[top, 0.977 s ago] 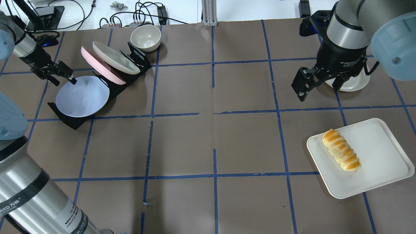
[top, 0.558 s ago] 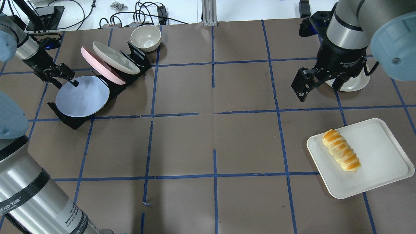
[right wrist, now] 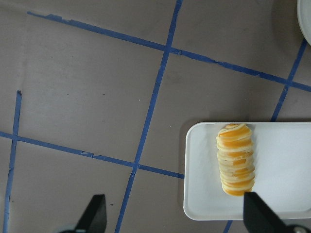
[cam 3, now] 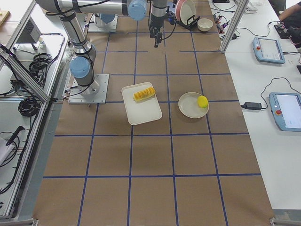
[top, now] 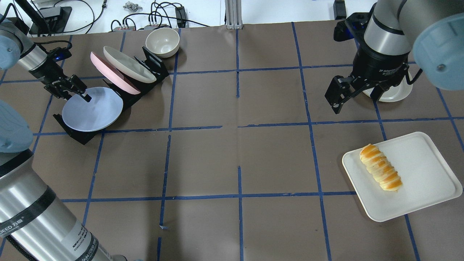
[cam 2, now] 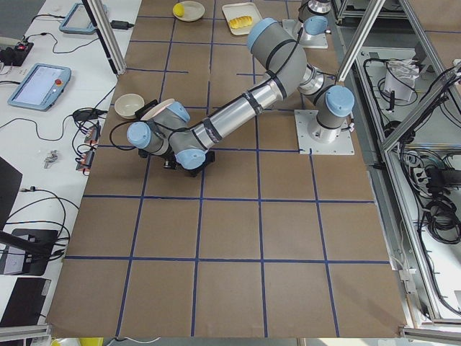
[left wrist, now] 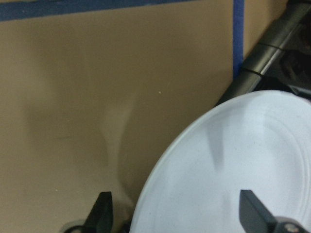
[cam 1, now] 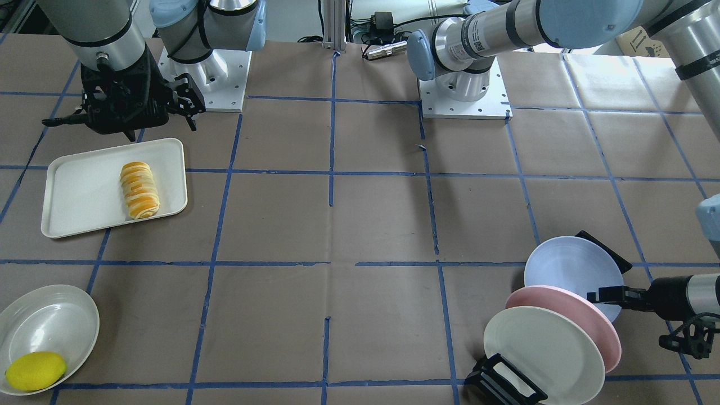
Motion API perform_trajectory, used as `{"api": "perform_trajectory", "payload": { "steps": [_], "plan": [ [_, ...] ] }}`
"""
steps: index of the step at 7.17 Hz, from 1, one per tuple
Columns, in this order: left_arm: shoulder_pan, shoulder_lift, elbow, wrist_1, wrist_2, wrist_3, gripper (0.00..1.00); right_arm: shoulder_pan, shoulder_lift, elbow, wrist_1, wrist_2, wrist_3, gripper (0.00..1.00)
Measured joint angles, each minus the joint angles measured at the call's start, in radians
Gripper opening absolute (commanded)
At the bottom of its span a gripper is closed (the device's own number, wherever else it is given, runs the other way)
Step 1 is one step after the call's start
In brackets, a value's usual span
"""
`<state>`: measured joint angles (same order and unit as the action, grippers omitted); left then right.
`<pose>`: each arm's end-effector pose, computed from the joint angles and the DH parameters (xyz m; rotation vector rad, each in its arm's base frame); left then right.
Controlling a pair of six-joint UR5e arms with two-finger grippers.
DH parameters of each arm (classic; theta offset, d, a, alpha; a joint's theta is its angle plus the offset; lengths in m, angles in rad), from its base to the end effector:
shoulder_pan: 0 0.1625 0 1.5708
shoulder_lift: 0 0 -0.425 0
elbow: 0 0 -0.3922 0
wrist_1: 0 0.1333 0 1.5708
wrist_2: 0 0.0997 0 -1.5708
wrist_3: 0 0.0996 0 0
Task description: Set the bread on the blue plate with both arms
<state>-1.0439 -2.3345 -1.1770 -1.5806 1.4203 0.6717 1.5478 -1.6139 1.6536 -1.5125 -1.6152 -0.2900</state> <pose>0.2318 -0.6932 0.1993 -0.1613 -2.7824 -0.3237 0.1182 -0.4659 0.4628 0.4172 -3.0807 -0.1614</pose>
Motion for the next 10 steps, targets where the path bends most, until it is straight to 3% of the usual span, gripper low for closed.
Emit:
{"api": "perform_trajectory", "payload": {
  "steps": [2,3,10],
  "plan": [
    [0.007,0.004,0.011,-0.006,0.003,-0.001,0.13,0.000,0.000,0.000,0.000,0.000,0.000,1.00],
    [0.008,0.006,0.019,-0.009,0.005,-0.001,0.02,0.000,0.000,0.000,0.001,0.001,0.000,1.00],
    [0.008,0.079,0.032,-0.116,0.056,0.005,0.02,0.000,0.002,0.002,0.001,0.001,0.001,1.00]
  ]
}}
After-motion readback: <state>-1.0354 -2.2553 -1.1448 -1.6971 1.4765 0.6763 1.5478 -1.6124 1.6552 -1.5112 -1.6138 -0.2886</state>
